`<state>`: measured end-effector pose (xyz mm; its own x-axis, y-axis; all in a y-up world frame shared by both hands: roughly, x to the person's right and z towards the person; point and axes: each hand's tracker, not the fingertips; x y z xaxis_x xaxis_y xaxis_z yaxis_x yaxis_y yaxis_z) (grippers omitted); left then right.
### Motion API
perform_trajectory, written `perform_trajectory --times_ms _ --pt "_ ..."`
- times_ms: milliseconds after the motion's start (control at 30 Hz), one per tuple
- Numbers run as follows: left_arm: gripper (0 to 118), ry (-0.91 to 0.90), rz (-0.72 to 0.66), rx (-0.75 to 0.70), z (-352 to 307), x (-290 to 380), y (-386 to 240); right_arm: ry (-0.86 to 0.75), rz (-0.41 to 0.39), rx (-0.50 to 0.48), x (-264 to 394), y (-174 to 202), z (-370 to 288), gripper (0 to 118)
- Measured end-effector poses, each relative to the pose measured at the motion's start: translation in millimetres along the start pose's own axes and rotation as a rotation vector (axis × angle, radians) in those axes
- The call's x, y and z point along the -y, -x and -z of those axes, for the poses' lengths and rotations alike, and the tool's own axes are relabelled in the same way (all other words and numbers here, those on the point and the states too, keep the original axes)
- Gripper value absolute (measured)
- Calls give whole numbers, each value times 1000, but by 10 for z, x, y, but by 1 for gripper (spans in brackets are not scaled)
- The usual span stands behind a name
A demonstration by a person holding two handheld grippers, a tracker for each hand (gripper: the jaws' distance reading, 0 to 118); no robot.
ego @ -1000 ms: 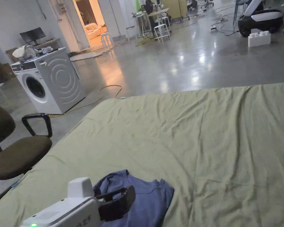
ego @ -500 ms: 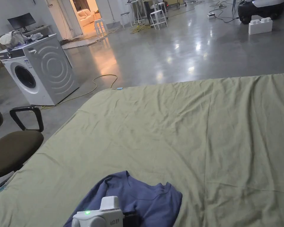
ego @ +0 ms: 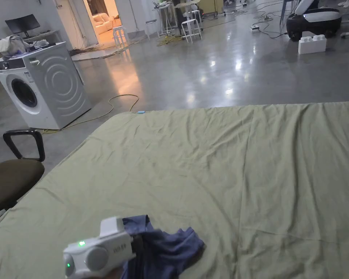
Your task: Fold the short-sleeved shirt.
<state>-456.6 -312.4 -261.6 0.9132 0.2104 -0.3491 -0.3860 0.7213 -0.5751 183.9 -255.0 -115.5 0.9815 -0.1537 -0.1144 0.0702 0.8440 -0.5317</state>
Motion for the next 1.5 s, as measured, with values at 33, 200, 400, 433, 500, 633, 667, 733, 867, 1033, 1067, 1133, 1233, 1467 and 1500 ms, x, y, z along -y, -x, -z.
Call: perform_trajectory --times_ms 33,200,400,433,500,633,667,733,867,1033,1067,1133,1233,1467,1500 --pt "3 -43 5 36 -112 -101 -63 -3 2 0 -8 -31 -13 1" --pt "3 -161 110 162 -484 -673 -849 -45 67 37 38 -195 -169 1" --pt "3 -84 334 387 -303 -546 -2415 -69 73 82 141 -375 -441 1" --pt "3 -56 378 416 -207 -324 -2716 -71 81 95 160 -420 -487 1" --pt "3 8 427 497 -118 144 -3209 -75 99 113 191 -500 -566 1" --pt "3 228 510 715 -143 1351 -4085 -77 112 175 254 -657 -724 1" --pt "3 261 533 750 -208 1675 -4261 -76 111 190 267 -694 -759 1" --pt "3 342 580 827 -315 2170 -4541 -73 118 213 303 -764 -824 1" --pt "3 334 690 906 -558 2846 -4934 -64 168 239 413 -872 -916 1" --pt "80 229 715 942 -755 2916 -4813 -77 189 229 447 -864 -884 1" --pt "82 190 687 960 -836 2780 -4693 -84 181 211 403 -815 -848 1" --pt "82 52 628 969 -1063 2463 -4382 -103 142 172 339 -757 -766 1" --pt "82 -139 571 863 -1556 1970 -3768 -157 45 188 203 -670 -652 1" --pt "82 -486 492 474 -2624 1221 -2560 -283 12 78 -155 -469 -560 1" --pt "81 -506 471 425 -2715 1180 -2459 -302 -4 66 -195 -430 -570 1"
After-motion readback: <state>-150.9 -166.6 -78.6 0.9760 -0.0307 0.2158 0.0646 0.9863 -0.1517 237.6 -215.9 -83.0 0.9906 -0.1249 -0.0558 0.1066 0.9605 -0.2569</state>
